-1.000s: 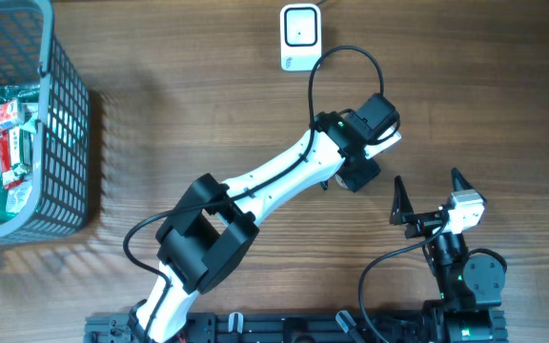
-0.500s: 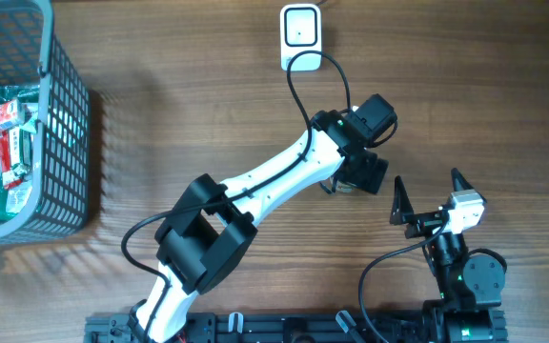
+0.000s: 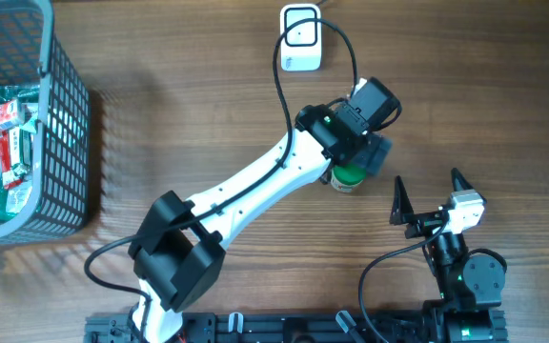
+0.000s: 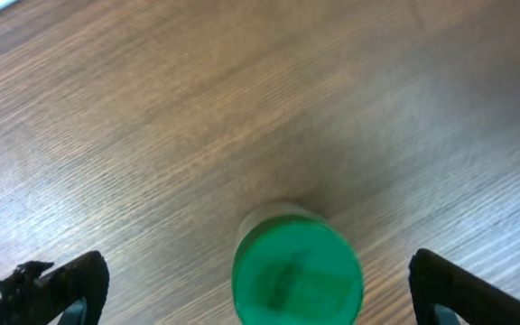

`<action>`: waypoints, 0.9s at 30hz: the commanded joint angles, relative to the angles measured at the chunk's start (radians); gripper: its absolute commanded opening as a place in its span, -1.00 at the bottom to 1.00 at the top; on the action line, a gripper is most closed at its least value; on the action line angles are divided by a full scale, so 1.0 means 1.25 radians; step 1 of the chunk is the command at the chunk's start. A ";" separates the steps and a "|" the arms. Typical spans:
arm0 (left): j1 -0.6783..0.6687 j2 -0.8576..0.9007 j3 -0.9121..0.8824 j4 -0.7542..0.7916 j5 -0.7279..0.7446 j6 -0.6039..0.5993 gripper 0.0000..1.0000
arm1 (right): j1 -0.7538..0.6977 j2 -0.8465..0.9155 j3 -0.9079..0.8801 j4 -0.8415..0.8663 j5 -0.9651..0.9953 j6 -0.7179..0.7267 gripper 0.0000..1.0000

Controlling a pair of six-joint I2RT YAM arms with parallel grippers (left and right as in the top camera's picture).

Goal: Scan the item barcode
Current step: 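Hold the jar's bottom under the scanner, then set it down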

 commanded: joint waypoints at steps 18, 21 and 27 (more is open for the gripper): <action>0.006 0.090 0.002 -0.075 0.174 0.457 0.72 | 0.001 -0.002 -0.001 0.004 0.007 -0.002 0.99; 0.006 0.101 0.000 -0.077 0.182 0.454 0.59 | 0.001 -0.002 -0.001 0.004 0.007 -0.002 0.99; 0.007 0.104 -0.001 -0.057 0.185 0.370 0.24 | 0.001 -0.002 -0.001 0.004 0.007 -0.002 0.99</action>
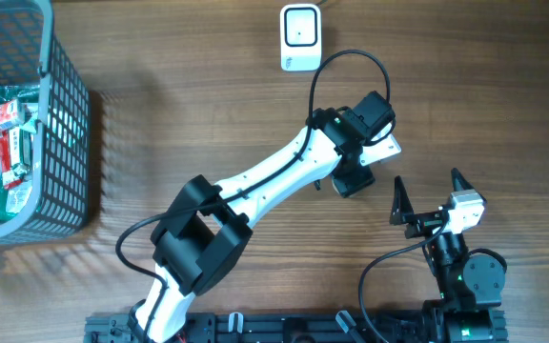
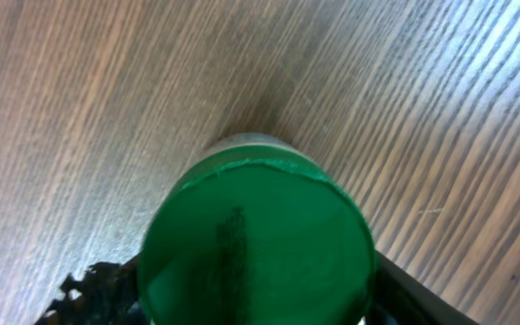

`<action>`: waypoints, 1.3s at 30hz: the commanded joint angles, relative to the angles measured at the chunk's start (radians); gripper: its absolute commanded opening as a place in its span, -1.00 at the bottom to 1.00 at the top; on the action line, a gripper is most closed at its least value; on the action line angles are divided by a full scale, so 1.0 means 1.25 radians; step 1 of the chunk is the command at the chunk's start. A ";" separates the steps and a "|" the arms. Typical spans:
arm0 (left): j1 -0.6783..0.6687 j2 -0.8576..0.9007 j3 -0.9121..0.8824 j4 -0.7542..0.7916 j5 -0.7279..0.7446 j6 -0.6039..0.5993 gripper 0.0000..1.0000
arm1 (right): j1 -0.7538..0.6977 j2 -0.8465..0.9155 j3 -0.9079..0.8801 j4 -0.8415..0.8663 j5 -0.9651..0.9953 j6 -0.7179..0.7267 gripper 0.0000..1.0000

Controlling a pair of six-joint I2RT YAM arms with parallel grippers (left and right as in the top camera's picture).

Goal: Scan the item barcode
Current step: 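Hold the jar's bottom under the scanner, then set it down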

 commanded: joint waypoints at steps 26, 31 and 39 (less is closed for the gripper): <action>-0.011 -0.023 -0.002 -0.013 -0.129 -0.388 0.87 | 0.001 0.005 -0.001 0.004 0.007 -0.002 1.00; -0.022 -0.022 -0.003 -0.014 -0.129 -0.397 0.28 | 0.001 0.005 -0.001 0.004 0.007 -0.002 1.00; -0.022 -0.021 -0.005 0.004 -0.180 -0.645 0.29 | 0.001 0.005 -0.001 0.004 0.007 -0.002 0.99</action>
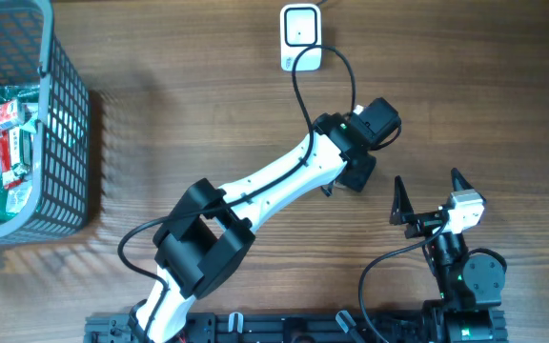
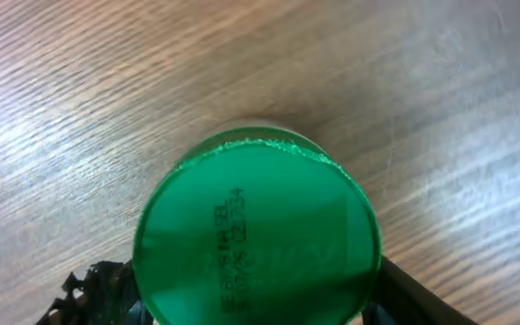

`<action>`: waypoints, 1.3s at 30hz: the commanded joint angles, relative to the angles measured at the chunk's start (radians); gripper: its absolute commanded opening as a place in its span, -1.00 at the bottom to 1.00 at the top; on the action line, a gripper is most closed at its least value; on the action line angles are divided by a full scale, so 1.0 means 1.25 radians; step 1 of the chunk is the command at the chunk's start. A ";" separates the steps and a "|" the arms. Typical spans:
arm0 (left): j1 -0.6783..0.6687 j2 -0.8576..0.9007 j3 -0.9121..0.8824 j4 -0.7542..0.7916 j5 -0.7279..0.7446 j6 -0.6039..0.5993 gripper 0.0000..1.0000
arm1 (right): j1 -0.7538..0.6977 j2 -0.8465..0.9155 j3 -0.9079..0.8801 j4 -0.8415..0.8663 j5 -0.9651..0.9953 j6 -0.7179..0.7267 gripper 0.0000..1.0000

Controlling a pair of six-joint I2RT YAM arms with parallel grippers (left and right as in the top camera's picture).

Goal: Scan the item barcode
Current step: 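Hold the jar's bottom under the scanner, then set it down, then reach the left gripper into the basket and grasp the medicine box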

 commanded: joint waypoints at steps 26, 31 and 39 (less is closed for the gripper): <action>0.621 -0.321 0.399 -0.177 -0.197 -0.025 1.00 | 0.001 0.004 -0.001 0.004 0.007 -0.002 0.99; 0.862 -0.313 0.398 -0.232 -0.197 -0.025 1.00 | 0.001 0.004 -0.001 0.004 0.007 -0.002 1.00; 1.105 -0.245 0.373 -0.349 -0.197 -0.016 1.00 | 0.001 0.004 -0.001 0.004 0.007 -0.002 0.99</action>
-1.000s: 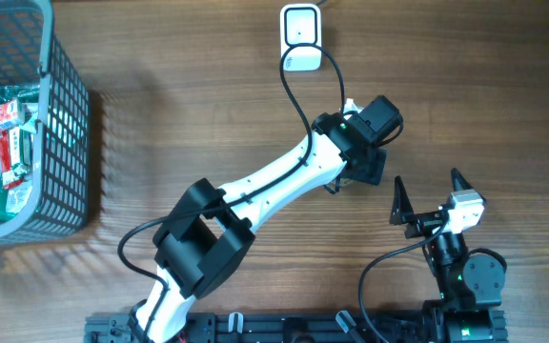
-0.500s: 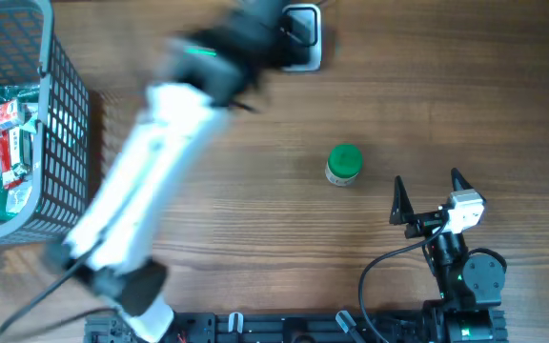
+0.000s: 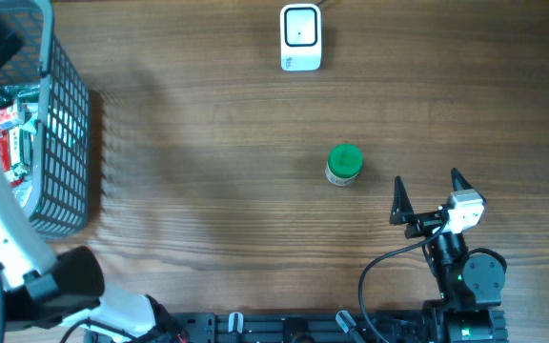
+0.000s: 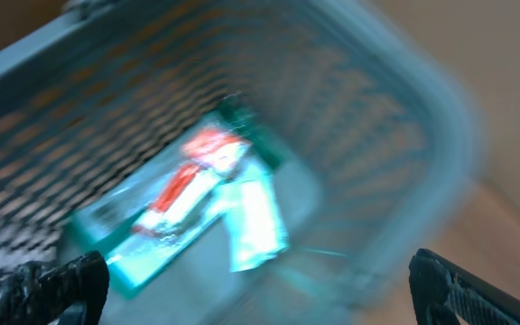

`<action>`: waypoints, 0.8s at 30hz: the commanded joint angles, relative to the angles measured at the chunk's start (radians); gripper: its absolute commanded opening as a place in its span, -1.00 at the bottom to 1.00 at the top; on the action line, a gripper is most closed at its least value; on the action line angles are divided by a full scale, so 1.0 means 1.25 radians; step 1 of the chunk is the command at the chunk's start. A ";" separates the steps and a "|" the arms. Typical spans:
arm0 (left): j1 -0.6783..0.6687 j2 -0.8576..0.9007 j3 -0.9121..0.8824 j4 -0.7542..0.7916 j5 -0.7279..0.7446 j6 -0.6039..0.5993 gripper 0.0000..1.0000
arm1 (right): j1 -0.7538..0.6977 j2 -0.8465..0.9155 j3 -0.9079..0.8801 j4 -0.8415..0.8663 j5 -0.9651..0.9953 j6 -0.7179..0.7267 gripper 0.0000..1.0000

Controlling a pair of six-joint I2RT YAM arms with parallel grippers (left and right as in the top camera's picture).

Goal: Scan the item barcode
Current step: 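Reach the left gripper into the basket and grasp the medicine box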

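Observation:
A small jar with a green lid stands alone on the wooden table, right of centre. The white barcode scanner rests at the far edge. My left arm reaches up the table's left side over the grey wire basket. In the blurred left wrist view my left gripper is open, its fingers wide apart above packets in the basket, holding nothing. My right gripper stands open at the near right, below and to the right of the jar.
Several red, white and teal packets fill the basket at the left edge. The scanner's cable runs off the far edge. The right arm's base and its cable sit at the front right.
My left gripper was shut on the green-lidded jar near the table's middle. It has let go, the jar stands on the table, and the gripper is now open over the basket at far left.
My left gripper hung open above the upright jar. Then it was shut round the lid, and held it a little nearer the scanner. Now the jar stands free and the left arm is over the basket. The right arm never moved.

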 commanded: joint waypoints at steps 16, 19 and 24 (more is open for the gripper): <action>0.168 0.203 -0.181 0.021 -0.004 0.258 1.00 | 0.001 0.002 -0.001 0.004 0.007 -0.002 1.00; 0.182 0.229 -0.203 0.028 0.020 0.259 1.00 | 0.001 0.002 -0.001 0.004 0.007 -0.002 0.99; 0.211 0.256 -0.269 0.083 0.035 0.321 1.00 | 0.001 0.002 -0.001 0.004 0.007 -0.002 1.00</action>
